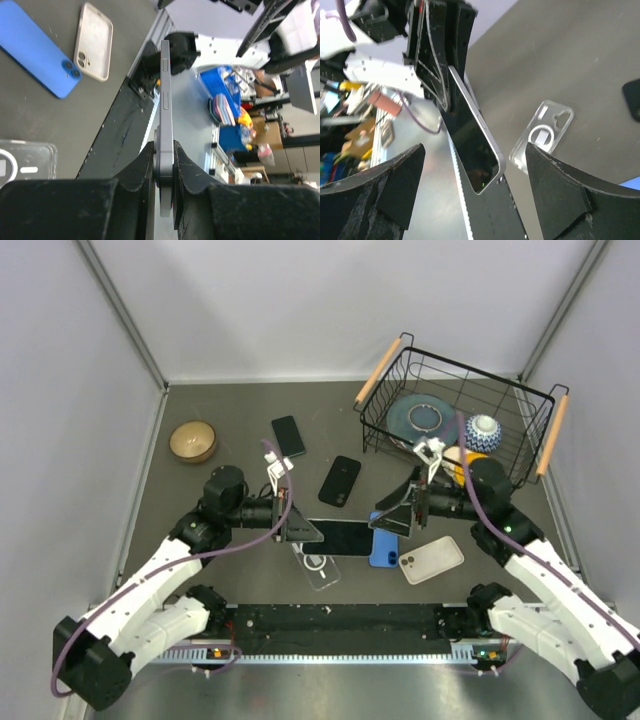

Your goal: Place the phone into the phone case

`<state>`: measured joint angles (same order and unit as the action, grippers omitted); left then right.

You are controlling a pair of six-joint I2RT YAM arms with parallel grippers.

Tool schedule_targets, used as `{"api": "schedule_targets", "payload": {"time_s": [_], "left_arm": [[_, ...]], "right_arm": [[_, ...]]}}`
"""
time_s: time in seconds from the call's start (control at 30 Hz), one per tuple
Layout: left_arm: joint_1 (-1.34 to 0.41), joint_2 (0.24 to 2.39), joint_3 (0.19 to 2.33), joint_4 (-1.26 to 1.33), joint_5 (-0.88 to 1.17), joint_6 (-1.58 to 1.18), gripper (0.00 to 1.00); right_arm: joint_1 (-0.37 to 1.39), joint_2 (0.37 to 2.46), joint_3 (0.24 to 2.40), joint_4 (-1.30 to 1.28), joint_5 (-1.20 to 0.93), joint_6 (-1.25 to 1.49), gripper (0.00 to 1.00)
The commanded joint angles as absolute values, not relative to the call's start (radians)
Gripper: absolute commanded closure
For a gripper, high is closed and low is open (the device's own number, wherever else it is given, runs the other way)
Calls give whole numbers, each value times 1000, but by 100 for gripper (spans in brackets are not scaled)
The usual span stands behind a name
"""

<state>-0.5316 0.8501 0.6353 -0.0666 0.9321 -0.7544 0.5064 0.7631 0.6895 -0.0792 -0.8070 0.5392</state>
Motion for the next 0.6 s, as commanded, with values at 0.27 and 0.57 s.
{"api": "schedule_targets", "payload": {"time_s": [0.27,0.57], "left_arm": [[-529,960,703,-212,1117,-584,100],[-529,1019,690,-213,1157,-569,100]], "right_arm": [[606,1104,804,-60,-1094,371,28],[664,1180,778,31,-1114,380,35]]}}
